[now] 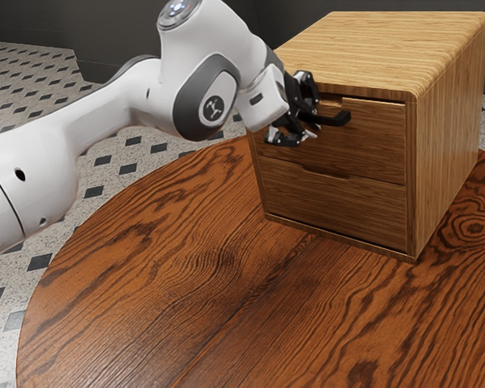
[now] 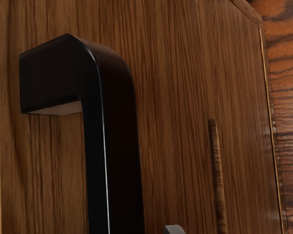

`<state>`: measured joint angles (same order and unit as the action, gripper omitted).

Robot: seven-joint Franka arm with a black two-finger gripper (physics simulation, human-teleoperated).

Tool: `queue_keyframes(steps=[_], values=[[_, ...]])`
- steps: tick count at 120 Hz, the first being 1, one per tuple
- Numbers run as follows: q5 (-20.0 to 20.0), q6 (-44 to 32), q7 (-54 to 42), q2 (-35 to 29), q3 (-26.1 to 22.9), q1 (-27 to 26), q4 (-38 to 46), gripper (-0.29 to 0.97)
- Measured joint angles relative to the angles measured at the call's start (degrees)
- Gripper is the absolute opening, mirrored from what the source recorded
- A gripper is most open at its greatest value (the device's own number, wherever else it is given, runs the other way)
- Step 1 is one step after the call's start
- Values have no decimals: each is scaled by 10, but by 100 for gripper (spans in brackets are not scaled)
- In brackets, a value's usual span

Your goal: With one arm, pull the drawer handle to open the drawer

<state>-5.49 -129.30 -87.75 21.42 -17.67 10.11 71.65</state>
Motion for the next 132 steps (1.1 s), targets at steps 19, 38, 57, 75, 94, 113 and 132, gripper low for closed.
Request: queue_keyframes(steps=[19, 38, 57, 75, 94, 113, 132], values=[[-3, 6, 0, -15, -1, 1, 6, 10], [-4, 9, 0, -17, -1, 1, 7, 17], [-4, 10, 0, -17, 0, 2, 7, 16], [-3, 11, 1, -23, 1, 4, 15, 15], [-4, 11, 1, -28, 7, 3, 25, 16], [-3, 11, 1, -45, 12, 3, 38, 13], [-3, 10, 1, -49, 15, 3, 49, 15]])
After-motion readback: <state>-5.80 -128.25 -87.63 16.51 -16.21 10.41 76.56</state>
